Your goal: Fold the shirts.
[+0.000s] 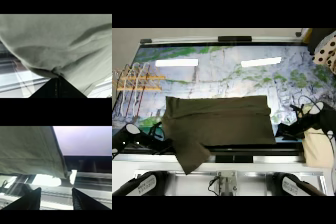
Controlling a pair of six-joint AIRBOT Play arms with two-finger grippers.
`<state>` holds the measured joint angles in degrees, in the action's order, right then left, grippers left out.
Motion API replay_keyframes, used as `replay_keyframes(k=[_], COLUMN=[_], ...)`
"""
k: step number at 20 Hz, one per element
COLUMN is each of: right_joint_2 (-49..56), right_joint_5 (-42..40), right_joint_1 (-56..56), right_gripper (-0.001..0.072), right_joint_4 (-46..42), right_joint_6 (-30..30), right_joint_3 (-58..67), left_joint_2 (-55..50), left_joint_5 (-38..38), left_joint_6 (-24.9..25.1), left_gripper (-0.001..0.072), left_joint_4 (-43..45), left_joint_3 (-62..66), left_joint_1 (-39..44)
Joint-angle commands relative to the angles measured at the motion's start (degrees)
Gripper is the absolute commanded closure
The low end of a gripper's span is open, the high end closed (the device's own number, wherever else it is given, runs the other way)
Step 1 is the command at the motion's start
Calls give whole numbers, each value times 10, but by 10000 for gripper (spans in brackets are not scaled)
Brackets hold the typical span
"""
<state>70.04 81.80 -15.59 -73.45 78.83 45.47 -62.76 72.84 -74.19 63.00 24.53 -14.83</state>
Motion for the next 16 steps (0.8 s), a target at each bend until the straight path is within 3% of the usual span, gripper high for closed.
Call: replay_keyframes(k=[1,11,16], right_joint_2=[0,0,23], right_joint_5=[-43,-126,-128], right_joint_1=[-12,-11,-11], right_gripper=[201,204,204], right_joint_4=[38,23,48], right_joint_6=[-13,16,14], right_joint_3=[-54,-72,-95], left_joint_2=[15,61,61], left_joint_5=[6,7,4], left_joint_6=[0,0,0], left_gripper=[672,672,672], left_joint_4=[-2,-2,-2], left_joint_3=[1,1,1], left_joint_1=[2,1,1])
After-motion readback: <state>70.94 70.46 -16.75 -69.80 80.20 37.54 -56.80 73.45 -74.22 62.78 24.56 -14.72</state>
